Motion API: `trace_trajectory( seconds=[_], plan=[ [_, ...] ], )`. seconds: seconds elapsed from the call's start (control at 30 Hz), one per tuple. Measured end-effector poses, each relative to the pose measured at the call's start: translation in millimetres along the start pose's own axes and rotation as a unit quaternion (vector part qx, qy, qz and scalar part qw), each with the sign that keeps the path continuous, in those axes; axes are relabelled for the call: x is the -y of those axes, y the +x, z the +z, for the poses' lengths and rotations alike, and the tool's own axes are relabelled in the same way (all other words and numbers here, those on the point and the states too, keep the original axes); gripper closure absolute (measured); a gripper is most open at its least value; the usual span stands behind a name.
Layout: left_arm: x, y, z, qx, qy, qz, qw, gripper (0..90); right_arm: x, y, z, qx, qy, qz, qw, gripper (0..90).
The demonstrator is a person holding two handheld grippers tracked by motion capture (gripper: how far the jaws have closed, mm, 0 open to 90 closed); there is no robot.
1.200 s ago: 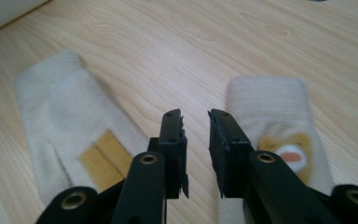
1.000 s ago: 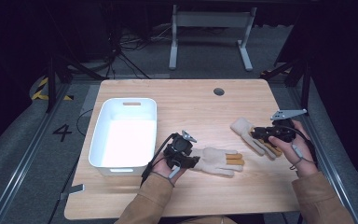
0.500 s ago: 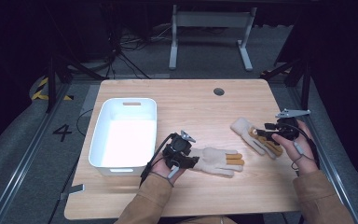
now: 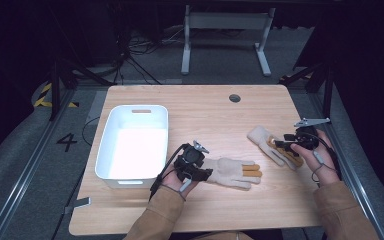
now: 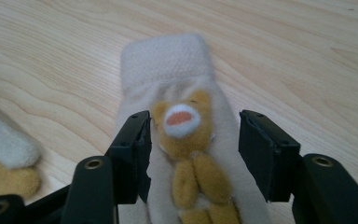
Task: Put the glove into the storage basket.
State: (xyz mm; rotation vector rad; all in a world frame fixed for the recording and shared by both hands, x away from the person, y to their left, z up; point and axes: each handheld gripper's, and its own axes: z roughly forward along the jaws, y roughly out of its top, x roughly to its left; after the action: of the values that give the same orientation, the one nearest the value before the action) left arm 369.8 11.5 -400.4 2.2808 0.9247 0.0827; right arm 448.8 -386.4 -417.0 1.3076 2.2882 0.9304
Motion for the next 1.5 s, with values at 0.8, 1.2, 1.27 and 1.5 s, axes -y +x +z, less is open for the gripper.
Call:
trace_trajectory(
  seconds=[0.8,1.2,1.27,1.5],
  plan=[
    [4.7,1.9,-1.8,-0.001,0.003,-0.006,1.0000,54.8,4.5,2.8,30.9,-0.004,0.043,-0.025,0.9987,61.9],
    [4.4,1.9,-2.2,0.002,0.000,-0.006,1.0000,54.5,3.1,1.4,23.3,-0.007,0.037,-0.016,0.9992,68.8],
    [4.2,1.9,-2.7,0.002,-0.001,-0.007,1.0000,54.5,1.7,1.5,19.8,-0.010,0.033,-0.023,0.9992,68.9],
    [4.1,1.8,-3.2,0.003,-0.001,-0.008,1.0000,54.5,-2.7,0.8,6.0,-0.010,0.019,-0.028,0.9994,69.0]
  ],
)
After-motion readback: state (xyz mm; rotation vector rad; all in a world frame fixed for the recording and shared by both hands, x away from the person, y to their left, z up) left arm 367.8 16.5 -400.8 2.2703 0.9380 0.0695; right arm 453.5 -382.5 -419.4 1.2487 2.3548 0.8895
